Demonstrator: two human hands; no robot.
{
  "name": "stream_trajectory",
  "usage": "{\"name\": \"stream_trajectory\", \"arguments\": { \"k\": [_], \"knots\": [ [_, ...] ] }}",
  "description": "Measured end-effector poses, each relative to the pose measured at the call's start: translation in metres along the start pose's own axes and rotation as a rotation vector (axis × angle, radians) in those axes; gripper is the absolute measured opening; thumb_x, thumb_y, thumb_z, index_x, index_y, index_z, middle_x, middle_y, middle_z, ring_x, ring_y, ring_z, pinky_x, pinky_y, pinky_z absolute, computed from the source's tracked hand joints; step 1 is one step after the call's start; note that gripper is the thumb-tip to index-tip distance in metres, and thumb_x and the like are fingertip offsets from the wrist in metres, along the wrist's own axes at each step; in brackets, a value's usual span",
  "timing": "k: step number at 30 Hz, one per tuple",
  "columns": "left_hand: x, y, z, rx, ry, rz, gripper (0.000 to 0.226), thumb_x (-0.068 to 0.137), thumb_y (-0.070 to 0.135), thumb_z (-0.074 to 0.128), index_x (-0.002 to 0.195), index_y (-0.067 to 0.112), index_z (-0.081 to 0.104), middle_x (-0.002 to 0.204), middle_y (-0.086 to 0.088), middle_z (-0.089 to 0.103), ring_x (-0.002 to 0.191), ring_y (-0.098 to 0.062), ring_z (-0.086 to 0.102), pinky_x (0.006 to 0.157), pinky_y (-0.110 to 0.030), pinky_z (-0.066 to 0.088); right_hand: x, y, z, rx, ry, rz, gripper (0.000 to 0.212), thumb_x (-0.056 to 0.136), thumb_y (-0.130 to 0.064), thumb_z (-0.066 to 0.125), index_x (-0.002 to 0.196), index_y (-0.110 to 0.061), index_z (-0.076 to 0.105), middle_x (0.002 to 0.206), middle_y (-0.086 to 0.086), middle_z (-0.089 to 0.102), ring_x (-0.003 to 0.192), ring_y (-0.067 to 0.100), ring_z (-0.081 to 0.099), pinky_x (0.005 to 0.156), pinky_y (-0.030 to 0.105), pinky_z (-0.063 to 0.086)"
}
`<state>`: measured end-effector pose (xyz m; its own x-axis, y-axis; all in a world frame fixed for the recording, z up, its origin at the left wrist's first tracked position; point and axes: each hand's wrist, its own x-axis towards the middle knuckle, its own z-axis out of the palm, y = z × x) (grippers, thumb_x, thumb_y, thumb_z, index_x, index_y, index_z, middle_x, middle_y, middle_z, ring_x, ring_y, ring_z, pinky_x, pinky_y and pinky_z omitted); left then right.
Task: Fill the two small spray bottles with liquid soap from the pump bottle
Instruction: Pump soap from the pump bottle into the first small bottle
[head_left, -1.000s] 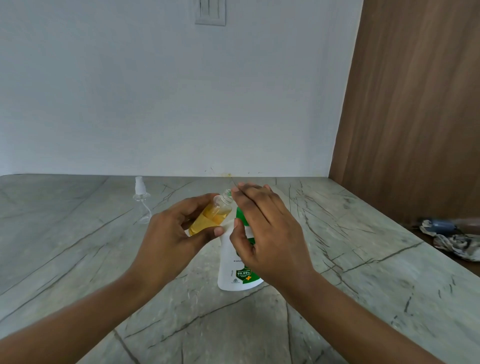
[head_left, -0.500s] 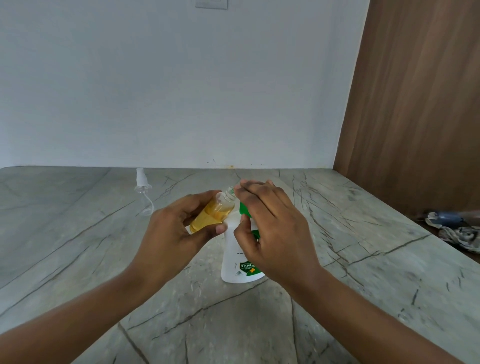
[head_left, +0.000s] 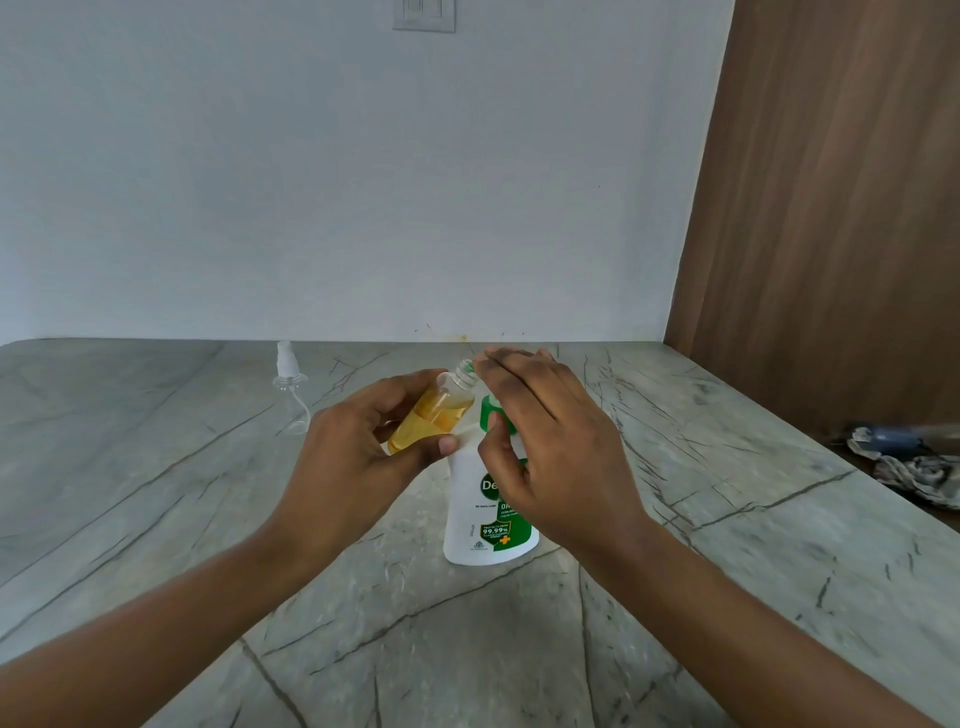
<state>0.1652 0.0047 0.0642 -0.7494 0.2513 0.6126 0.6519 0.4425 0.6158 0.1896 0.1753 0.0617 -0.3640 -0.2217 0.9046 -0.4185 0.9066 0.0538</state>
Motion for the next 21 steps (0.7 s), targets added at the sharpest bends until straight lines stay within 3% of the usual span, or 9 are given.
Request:
{"name": "stream_trajectory", "arguments": {
  "k": [4, 11, 15, 21],
  "knots": [
    [0.000, 0.000, 0.001, 0.001, -0.007, -0.007, 0.052, 0.064, 0.043, 0.068, 0.114, 0.042, 0.051, 0.104, 0.030, 0.057, 0.098, 0.004, 0.059, 0.078, -0.002, 0.043, 0.000, 0.000, 0.000, 0.007, 0.017, 0.002, 0.039, 0.083, -0.018, 0.048, 0.116, -0.002, 0.063, 0.114, 0.010, 0.065, 0.111, 0.015, 0.048, 0.097, 0.025, 0.038],
    [-0.004, -0.002, 0.001, 0.026, -0.015, -0.004, 0.055, 0.064, 0.045, 0.067, 0.117, 0.037, 0.054, 0.105, 0.027, 0.058, 0.093, 0.007, 0.058, 0.076, 0.000, 0.042, -0.004, -0.003, 0.003, 0.025, 0.028, 0.008, 0.038, 0.083, -0.018, 0.046, 0.112, -0.003, 0.066, 0.110, 0.009, 0.066, 0.105, 0.018, 0.056, 0.093, 0.027, 0.044],
    [-0.006, -0.005, 0.001, 0.012, -0.017, -0.011, 0.050, 0.062, 0.047, 0.067, 0.110, 0.048, 0.051, 0.103, 0.030, 0.059, 0.095, 0.006, 0.060, 0.078, -0.002, 0.043, -0.006, -0.004, 0.003, 0.009, 0.028, 0.006, 0.038, 0.080, -0.017, 0.047, 0.110, -0.003, 0.066, 0.109, 0.008, 0.066, 0.106, 0.016, 0.052, 0.097, 0.023, 0.037],
    [-0.007, -0.010, 0.003, 0.021, -0.025, -0.005, 0.050, 0.062, 0.048, 0.066, 0.111, 0.045, 0.051, 0.103, 0.030, 0.058, 0.095, 0.006, 0.061, 0.080, -0.001, 0.041, -0.008, -0.004, 0.005, 0.013, 0.020, -0.009, 0.039, 0.080, -0.016, 0.046, 0.110, -0.001, 0.066, 0.109, 0.010, 0.066, 0.107, 0.016, 0.049, 0.098, 0.025, 0.038]
  ]
}}
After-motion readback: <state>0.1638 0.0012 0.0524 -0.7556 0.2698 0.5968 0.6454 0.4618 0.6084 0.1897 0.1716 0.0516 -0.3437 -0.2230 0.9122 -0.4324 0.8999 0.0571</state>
